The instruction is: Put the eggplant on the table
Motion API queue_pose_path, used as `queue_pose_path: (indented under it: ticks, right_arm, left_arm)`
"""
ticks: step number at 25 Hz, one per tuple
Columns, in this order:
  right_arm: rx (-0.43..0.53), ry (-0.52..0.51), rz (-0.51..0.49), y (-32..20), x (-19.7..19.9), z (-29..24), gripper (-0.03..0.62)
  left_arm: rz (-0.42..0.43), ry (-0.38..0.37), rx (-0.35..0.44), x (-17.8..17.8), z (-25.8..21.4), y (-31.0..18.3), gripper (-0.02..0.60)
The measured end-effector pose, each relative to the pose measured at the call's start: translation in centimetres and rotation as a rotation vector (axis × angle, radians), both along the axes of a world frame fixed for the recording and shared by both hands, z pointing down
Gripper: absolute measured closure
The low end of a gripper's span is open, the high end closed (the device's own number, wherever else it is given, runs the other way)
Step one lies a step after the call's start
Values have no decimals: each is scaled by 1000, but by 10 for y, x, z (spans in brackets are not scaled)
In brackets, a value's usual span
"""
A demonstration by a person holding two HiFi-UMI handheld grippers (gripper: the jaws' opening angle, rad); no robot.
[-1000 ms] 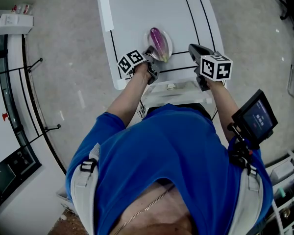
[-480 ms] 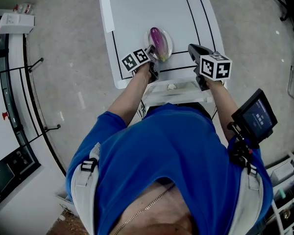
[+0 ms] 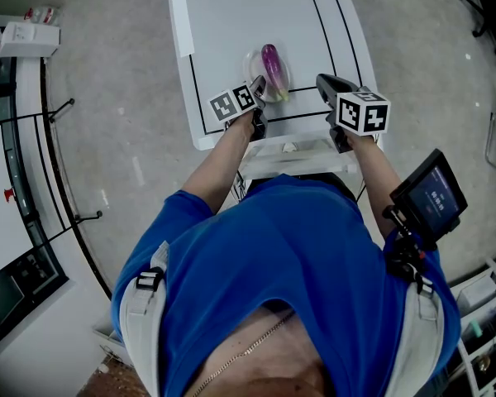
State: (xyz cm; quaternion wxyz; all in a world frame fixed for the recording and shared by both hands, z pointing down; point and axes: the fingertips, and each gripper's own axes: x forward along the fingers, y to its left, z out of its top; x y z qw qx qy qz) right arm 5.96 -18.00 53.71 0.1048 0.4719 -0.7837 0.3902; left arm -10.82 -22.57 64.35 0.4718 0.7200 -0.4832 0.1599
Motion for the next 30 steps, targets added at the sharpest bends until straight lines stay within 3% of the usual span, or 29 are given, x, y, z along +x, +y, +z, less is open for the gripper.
queue_pose_path:
  ticks: [17, 30]
  right_arm:
    - [12, -15, -29, -2, -9, -3, 592]
    - [78, -25, -88, -9, -24, -20, 592]
  left_arm:
    - [-50, 32, 47, -23, -16, 3, 413]
    - [-82, 69, 228, -42, -76, -1, 414]
